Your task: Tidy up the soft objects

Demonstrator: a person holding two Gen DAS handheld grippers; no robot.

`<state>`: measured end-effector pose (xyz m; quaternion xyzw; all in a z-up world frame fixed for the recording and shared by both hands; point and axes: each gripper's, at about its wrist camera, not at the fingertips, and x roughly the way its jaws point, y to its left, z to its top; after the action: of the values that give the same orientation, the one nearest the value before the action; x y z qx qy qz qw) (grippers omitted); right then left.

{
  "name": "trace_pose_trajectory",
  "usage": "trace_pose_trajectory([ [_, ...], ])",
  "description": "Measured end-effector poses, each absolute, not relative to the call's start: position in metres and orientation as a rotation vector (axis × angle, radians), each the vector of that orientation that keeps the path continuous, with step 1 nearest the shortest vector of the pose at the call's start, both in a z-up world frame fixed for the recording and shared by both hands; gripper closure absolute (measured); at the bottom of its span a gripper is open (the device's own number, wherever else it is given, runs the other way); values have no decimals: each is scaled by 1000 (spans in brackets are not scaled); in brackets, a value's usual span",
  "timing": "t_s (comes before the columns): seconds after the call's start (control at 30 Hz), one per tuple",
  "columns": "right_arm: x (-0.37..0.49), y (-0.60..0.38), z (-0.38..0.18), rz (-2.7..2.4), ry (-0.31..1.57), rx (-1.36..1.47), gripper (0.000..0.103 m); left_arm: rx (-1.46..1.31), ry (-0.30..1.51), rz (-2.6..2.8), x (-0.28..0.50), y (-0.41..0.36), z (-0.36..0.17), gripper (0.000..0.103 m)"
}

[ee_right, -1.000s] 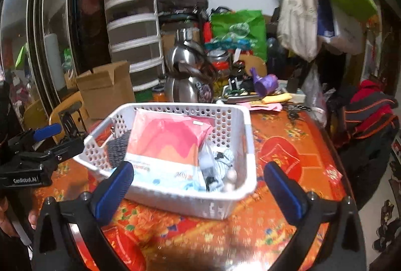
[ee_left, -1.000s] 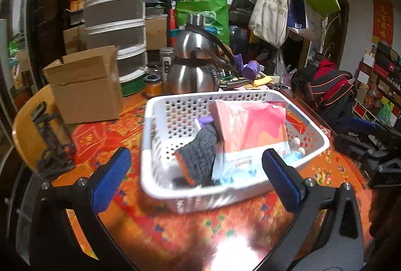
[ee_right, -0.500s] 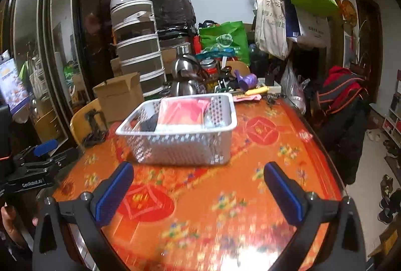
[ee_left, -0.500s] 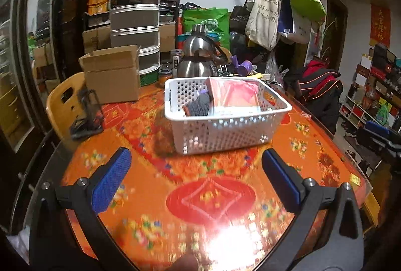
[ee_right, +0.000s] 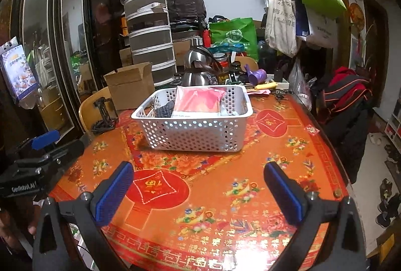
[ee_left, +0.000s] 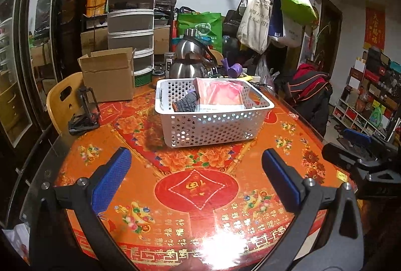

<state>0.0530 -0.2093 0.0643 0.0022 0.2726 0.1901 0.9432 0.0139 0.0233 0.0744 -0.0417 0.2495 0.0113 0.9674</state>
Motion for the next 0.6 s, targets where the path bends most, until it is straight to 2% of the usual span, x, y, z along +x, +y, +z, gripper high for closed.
trace_pose_trajectory([
  [0.6, 59, -203, 58, 369, 571, -22, 0, -93, 544, 16, 39, 27, 69, 0],
])
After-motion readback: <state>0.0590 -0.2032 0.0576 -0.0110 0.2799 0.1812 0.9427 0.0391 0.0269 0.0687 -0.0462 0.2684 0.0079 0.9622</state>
